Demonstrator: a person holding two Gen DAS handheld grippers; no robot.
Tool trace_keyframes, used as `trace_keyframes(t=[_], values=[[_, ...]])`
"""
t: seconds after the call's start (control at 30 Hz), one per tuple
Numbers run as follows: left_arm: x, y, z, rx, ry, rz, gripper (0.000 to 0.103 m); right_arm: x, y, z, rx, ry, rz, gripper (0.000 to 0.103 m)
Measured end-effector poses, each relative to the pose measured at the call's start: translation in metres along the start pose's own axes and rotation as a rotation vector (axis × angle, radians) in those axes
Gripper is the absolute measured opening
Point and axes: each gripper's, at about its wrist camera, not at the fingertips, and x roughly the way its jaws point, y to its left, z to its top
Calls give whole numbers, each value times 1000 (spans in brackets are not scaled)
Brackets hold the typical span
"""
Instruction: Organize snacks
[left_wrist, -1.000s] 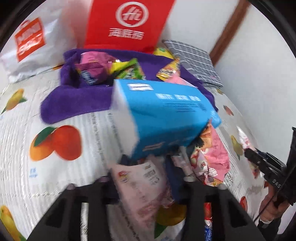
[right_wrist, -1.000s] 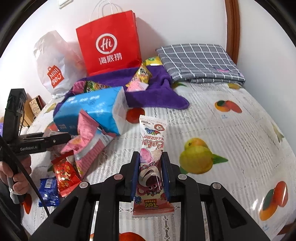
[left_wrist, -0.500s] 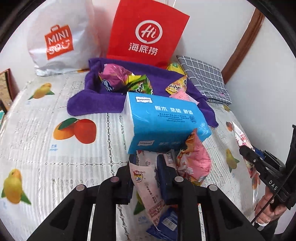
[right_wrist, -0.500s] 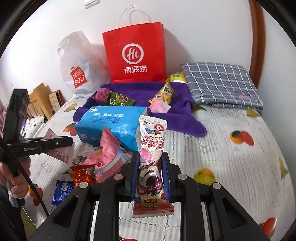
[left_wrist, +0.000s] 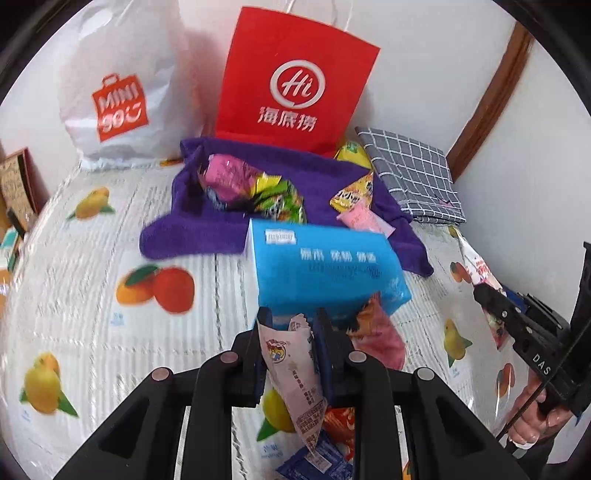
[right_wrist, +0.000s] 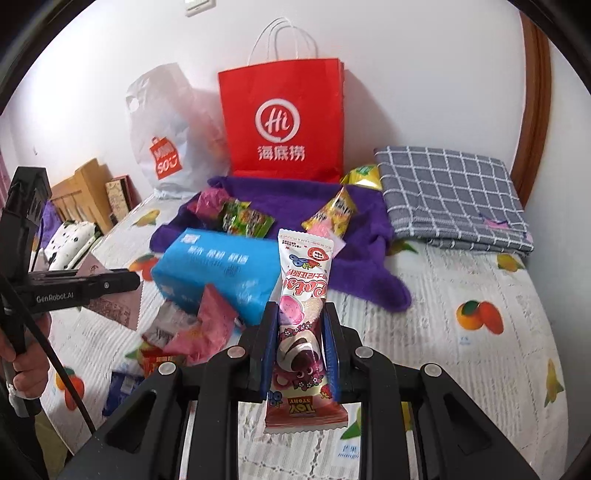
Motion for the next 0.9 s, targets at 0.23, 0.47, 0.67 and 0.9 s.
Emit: trace_keyframes(t=[0.23,0.47,0.67,0.9], values=[[-4,5,27,46,4,-27,22,5,13,18,25,-21,-33,23],[0,12,54,103,12,-67,22,11,28,32,73,-33,-57,23],[5,17,77,144,15,-90,22,18,34,47,128,-38,-81,23],[16,19,96,168,33,-101,22,29,29,64,175,-48,-98,23]])
